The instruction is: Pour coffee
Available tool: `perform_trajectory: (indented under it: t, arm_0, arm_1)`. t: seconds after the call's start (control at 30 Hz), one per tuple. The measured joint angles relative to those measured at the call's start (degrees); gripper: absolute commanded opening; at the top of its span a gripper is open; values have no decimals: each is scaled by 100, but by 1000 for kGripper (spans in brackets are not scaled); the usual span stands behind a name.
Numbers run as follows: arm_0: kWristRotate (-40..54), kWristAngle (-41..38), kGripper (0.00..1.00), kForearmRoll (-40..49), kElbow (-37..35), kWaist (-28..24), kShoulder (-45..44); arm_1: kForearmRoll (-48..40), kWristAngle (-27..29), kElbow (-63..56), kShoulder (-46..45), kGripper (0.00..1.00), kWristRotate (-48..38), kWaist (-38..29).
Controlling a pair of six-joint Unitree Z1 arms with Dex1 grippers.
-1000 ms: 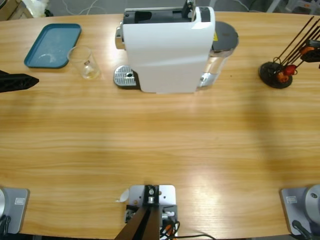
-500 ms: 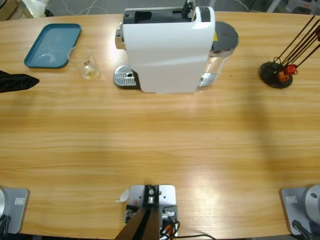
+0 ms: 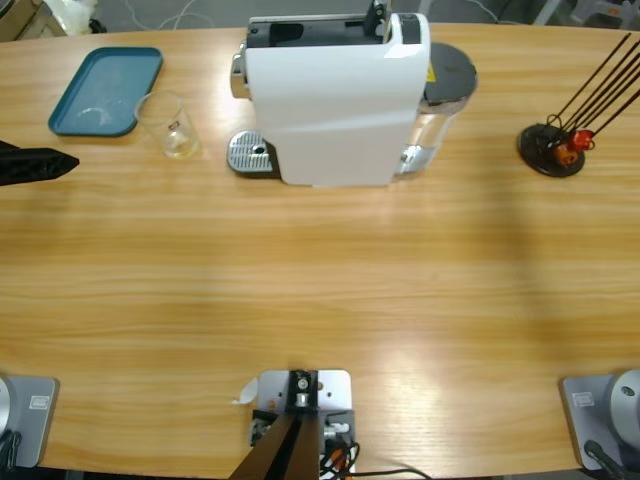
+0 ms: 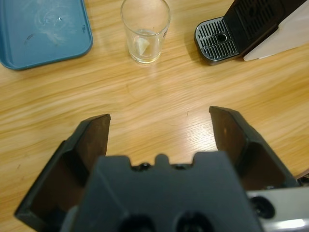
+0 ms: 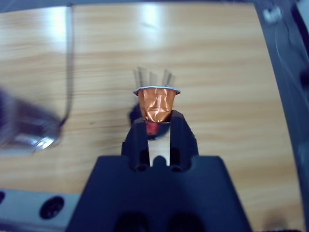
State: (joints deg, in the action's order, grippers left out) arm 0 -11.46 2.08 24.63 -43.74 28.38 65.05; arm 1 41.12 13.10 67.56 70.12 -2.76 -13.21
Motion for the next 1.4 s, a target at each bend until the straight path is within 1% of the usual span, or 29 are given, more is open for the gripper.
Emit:
perform_trajectory:
  t: [0.07,0.13,0.23,0.33,0.4,0.47,0.57,0.73,1.03,1.2,1.4]
  arm_0:
    - [0,-13,890,-4,5,0,13]
    - [0,-15,890,-12,12,0,41]
    - [0,-16,890,-24,18,3,84]
    - [0,-16,890,-33,20,7,97]
    - [0,-16,890,-38,20,8,98]
    - [0,-16,890,-40,20,8,98]
    - [0,-17,890,-42,20,8,98]
    - [0,-23,890,-43,20,9,108]
    - [0,-28,890,-44,20,11,112]
    - [0,-28,890,-47,20,13,121]
    - [0,-28,891,-59,20,13,133]
  arm_1:
    - [28,-147,12,-179,0,837,-786]
    - [136,-200,12,-346,0,1613,-1810]
    - [428,-206,22,-554,0,2243,-3056]
    - [695,-234,101,-631,0,2525,-3905]
    - [772,-338,220,-639,0,2740,-4296]
    - [802,-494,359,-598,0,2939,-4543]
    - [812,-708,727,-283,0,3310,-4717]
    - [809,-991,1475,579,0,3927,-4780]
    - [778,-1048,2781,2389,0,4642,-4783]
    - [765,-1061,3531,3120,0,4831,-4503]
    - [905,-1060,4152,3585,0,5013,-4101]
